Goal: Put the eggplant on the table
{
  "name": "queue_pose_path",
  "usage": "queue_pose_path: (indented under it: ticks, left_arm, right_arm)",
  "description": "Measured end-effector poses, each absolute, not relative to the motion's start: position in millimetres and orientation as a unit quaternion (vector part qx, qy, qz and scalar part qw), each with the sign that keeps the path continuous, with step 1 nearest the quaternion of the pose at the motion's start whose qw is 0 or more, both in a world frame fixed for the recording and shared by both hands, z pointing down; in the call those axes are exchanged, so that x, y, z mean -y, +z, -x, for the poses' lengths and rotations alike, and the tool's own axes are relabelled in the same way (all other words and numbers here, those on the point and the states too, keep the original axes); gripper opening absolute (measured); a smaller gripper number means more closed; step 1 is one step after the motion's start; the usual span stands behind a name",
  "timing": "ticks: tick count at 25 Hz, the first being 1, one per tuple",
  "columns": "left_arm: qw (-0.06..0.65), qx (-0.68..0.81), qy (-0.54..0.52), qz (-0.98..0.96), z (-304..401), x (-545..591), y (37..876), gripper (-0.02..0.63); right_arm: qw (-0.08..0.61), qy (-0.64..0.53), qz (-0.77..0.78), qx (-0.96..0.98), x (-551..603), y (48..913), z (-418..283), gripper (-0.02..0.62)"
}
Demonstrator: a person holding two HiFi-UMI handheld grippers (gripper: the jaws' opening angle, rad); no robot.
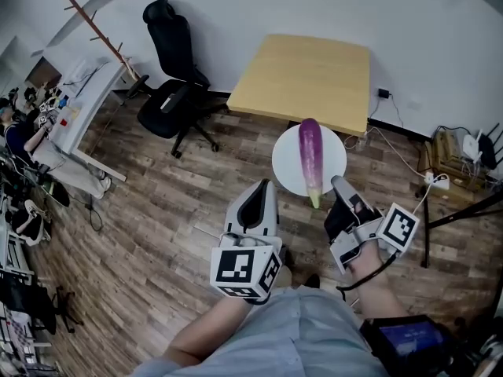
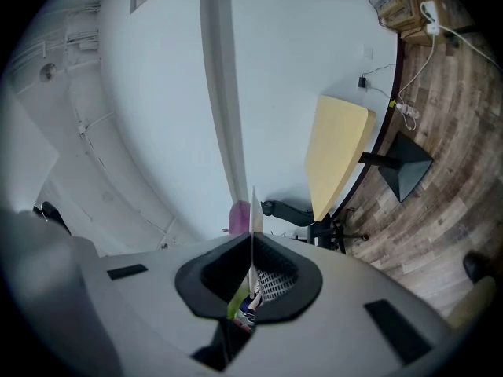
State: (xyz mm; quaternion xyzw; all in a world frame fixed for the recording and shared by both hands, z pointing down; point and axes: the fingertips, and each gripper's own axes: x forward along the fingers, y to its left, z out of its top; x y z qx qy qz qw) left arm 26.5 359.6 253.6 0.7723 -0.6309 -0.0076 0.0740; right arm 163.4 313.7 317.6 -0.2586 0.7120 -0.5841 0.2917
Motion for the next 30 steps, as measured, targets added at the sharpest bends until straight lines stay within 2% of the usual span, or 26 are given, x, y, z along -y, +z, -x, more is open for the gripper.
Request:
queue_pose_path:
  ticks: [15,30]
  left_arm:
    - [0.063,0.602,-0.004,-0.796,51.1,-220.9,249.2,0.006]
    - [0.058,0.583,-0.013,-0.810,82.9,-175.0,268.1,0.006]
  right_arm:
    - [0.315,-0.577,0.288,-0.696,-185.3,326.0,-97.4,0.008]
    - [0.334,-0.563,0.304,-0.692,-136.1,337.8,-74.5,0.008]
